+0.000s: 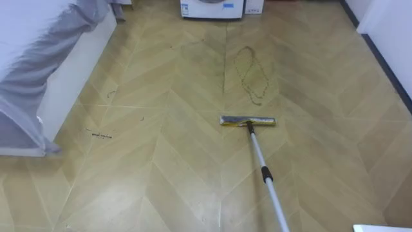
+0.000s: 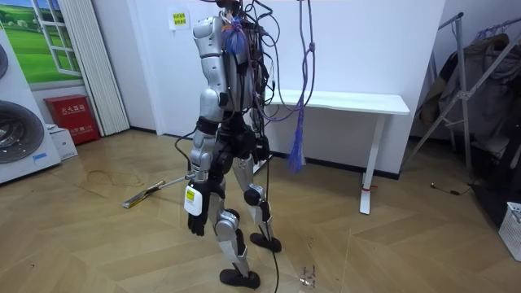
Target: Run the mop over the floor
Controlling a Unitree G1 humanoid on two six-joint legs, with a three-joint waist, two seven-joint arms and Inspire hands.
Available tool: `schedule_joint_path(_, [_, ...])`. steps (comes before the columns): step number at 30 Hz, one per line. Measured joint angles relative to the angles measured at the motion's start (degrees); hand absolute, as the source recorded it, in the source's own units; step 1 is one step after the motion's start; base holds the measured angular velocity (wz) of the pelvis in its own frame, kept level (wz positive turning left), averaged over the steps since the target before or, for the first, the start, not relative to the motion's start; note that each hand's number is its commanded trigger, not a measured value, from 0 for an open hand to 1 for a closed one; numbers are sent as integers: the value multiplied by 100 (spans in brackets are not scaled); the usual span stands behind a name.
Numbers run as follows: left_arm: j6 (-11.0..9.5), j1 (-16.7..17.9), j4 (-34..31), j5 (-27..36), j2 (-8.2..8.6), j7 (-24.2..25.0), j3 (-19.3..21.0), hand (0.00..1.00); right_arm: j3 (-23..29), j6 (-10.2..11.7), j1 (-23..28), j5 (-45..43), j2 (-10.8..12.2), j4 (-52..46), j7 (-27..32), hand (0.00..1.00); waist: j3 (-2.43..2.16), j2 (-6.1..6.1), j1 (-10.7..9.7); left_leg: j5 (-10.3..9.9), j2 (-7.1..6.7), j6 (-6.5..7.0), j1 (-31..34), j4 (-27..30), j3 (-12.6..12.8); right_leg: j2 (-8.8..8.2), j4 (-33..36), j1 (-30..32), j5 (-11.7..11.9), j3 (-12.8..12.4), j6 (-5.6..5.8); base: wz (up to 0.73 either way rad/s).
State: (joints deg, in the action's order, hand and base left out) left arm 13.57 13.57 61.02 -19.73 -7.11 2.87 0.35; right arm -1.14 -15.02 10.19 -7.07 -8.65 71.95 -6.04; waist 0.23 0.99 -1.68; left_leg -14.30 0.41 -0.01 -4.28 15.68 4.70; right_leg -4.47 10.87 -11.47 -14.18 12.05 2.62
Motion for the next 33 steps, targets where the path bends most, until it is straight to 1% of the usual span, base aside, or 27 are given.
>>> schedule_joint_path(6, [-5,5,86,9,3,3,-2,0,-52,-2,-75,3,-1,63,-24,100,7,6,51,1,-3,-2,-52,-79,15,1,-29,-39,-4,-87,-3,-4])
schedule_joint_path(14, [19,-10,85,62,2,-22,-1,0,-101,-1,-123,7,-1,162,-11,100,3,17,41,1,-7,-1,-49,-30,16,1,-31,-13,-6,-85,-6,0])
schedule_joint_path(20, [15,-29,80,118,-9,-15,-4,0,-146,-1,-223,35,-2,180,10,100,4,35,40,0,-20,0,75,-27,20,-13,-48,85,-32,-92,-24,-2])
schedule_joint_path(23, [14,-71,80,131,-9,-12,-5,0,-144,1,-265,57,-19,179,35,100,-12,2,40,2,-15,3,297,87,-5,-9,-4,293,-31,-78,-26,5])
schedule_joint_path(24, [19,-92,87,141,-8,-13,-4,0,-144,-2,-305,77,-27,186,44,100,-27,-22,46,2,-10,4,420,125,-14,-8,35,402,-30,-68,-27,6])
schedule_joint_path(26, [22,-174,84,139,-1,-15,-4,0,-143,-3,-355,80,-51,202,89,100,-41,-91,46,2,10,4,667,242,-25,-5,155,658,-28,-60,-30,6])
schedule_joint_path(27, [23,-213,84,140,-1,-21,-4,0,-141,-3,-427,111,-71,207,138,100,-42,-127,39,3,16,5,839,328,-83,-4,251,814,-28,-28,-31,13])
schedule_joint_path(29, [13,-349,86,140,-1,-65,-7,0,-141,-1,-501,187,-99,229,226,100,-19,-166,44,5,16,8,1058,422,-149,-2,325,1002,-28,7,-32,14])
schedule_joint_path(31, [9,-490,102,153,-3,-150,-8,0,-138,6,-670,191,-114,332,344,100,18,-238,41,7,20,11,1305,531,-194,0,409,1224,-26,35,-36,7])
schedule_joint_path(32, [6,-520,111,165,-2,-163,-9,0,-138,11,-702,199,-123,359,368,100,27,-234,40,7,22,12,1386,563,-202,-2,432,1295,-25,43,-38,4])
schedule_joint_path(33, [-28,-581,153,191,-2,-218,-22,0,-137,24,-755,221,-138,366,424,100,41,-262,40,10,27,18,1550,641,-226,-7,544,1470,-31,55,-47,4])
